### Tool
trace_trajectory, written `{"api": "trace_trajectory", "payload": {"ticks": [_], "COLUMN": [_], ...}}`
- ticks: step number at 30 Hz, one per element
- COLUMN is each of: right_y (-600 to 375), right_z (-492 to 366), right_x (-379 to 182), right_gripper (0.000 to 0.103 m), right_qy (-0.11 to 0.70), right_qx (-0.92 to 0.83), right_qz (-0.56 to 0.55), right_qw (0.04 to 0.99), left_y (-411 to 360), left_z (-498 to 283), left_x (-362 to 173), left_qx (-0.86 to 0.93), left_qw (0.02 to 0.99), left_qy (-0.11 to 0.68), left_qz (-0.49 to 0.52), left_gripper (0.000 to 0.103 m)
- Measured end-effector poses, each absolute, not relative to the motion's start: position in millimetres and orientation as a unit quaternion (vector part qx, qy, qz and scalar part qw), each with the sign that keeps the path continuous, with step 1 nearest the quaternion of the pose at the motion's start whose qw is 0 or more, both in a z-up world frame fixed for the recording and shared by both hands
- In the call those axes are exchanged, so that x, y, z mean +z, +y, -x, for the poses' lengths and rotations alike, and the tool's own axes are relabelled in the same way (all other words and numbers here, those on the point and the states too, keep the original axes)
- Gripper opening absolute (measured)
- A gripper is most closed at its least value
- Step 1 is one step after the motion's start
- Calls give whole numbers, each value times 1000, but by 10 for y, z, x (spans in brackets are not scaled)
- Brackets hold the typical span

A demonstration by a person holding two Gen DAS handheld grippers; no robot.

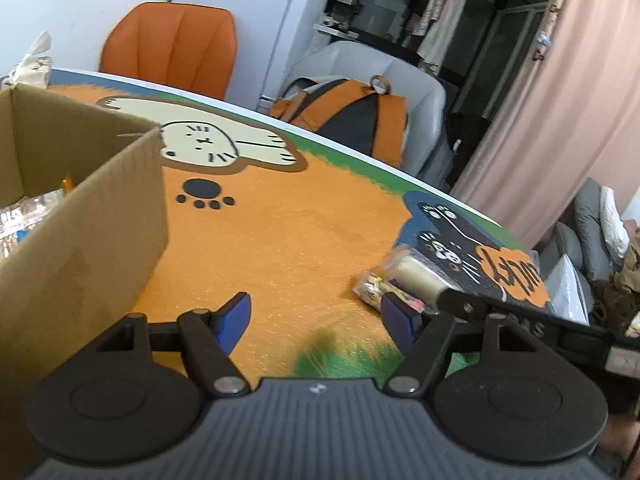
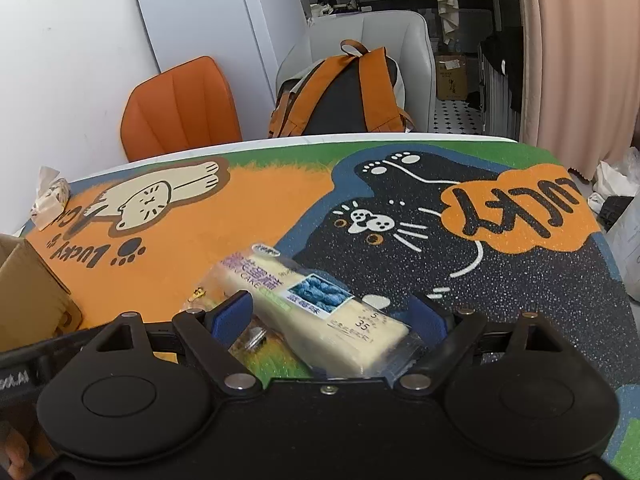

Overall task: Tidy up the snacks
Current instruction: 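Grasp the cream bread roll packet with the right tool, then grasp the small snack stick packet with left tool while right tool holds bread roll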

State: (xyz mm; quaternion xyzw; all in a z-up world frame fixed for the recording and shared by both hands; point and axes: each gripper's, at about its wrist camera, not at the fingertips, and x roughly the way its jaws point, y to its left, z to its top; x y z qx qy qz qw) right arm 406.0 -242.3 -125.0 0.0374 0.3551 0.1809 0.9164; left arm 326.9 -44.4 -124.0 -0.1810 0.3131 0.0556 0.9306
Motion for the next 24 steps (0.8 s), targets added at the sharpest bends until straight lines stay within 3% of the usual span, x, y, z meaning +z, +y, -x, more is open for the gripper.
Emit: {"api": "trace_trajectory", "payload": {"ticks": [6,13,24], "right_y": [-2446,-2422,-2528], "right_z": [-4039,-3994,-3959], "right_x": [-1287,-1280,-1242], "right_gripper": [69,41,36], "right_qy": [366,367,376], "right_qx": [180,173,141], "right_qz": [-34,-26,-61], "right_qw": [912,914,914], "left_y": [-414,-470,-709], "left_z": [-3269,-3316,-3554], "left_x": [-1246,-1189,-1117], "left_qx": [66,67,58], "left_qw": [930,932,933], "left_qy": [313,311,316], "left_qz": [180,175,162], "left_gripper": [71,71,71]}}
